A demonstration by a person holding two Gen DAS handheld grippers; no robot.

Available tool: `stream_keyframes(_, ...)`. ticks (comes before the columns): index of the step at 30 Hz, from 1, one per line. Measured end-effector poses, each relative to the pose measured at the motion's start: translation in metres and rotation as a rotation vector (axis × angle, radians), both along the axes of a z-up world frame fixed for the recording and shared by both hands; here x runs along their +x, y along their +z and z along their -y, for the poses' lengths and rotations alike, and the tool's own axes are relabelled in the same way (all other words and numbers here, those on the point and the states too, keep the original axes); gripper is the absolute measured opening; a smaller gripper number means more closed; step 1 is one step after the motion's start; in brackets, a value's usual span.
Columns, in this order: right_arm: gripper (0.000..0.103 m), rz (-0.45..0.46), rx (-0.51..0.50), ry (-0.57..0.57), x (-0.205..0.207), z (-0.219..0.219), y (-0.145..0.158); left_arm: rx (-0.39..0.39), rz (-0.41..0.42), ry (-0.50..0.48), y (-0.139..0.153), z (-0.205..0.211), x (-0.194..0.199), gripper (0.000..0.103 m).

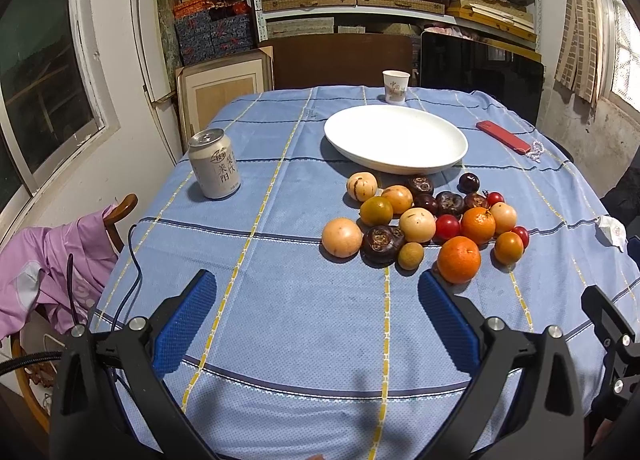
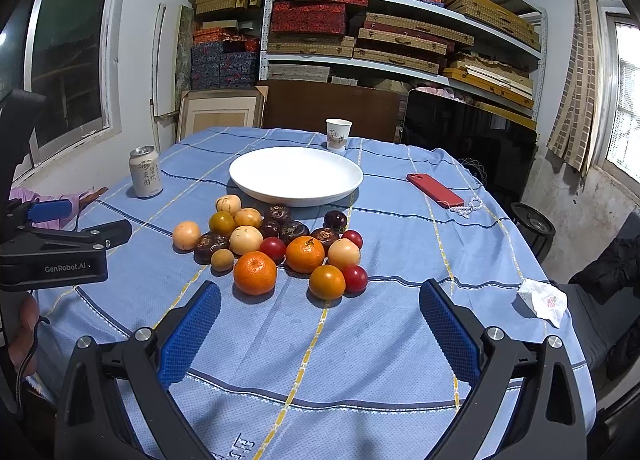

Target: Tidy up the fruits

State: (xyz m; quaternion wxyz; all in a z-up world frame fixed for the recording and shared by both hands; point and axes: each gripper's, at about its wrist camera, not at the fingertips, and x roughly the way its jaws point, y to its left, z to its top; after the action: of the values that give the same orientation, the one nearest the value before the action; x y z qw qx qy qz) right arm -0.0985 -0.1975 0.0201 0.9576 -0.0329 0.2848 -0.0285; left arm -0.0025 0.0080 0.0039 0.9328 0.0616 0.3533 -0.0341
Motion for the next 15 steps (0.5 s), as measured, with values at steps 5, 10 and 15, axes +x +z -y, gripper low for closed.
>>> stream_keyframes(5,0.100,-0.005,-0.004,0.007,-0.0009,-0.0054,-0.0034,-0.004,-0.005,0.004,-0.0026,-0.0028,0.0009,0.099)
stream_keyframes(10,0.100,-0.012,-0.005,0.011,0.0007,-0.0069,-0.0048,-0.004,-0.012,0.006,-0.0060,-0.0023,0.0022,0.099)
stream_keyframes(15,0.100,-0.020,-0.005,0.011,0.0039,-0.0062,-0.0075,-0.004,-0.020,0.008,-0.0090,-0.0013,0.0051,0.099)
